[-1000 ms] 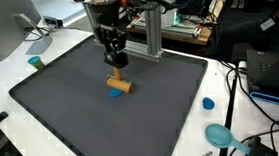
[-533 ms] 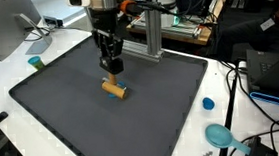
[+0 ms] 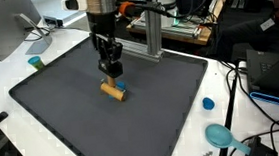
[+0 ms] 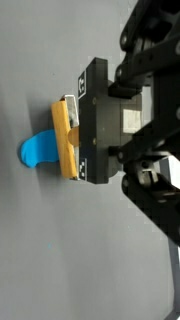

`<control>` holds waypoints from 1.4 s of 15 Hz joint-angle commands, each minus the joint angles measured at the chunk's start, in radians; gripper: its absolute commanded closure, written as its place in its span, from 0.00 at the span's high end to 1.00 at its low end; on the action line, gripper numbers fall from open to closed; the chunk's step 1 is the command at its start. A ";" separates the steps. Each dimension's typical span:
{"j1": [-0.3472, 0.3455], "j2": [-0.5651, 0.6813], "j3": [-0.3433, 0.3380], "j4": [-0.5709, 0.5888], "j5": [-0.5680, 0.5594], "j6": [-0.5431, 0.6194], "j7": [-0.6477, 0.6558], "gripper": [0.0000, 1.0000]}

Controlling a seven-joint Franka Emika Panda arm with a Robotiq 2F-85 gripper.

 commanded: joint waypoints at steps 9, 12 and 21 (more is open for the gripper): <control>-0.089 -0.038 0.039 0.074 0.173 -0.021 -0.198 0.22; -0.127 -0.083 0.045 0.137 0.185 -0.204 -0.378 0.22; -0.134 -0.033 0.076 0.341 0.143 -0.581 -0.774 0.22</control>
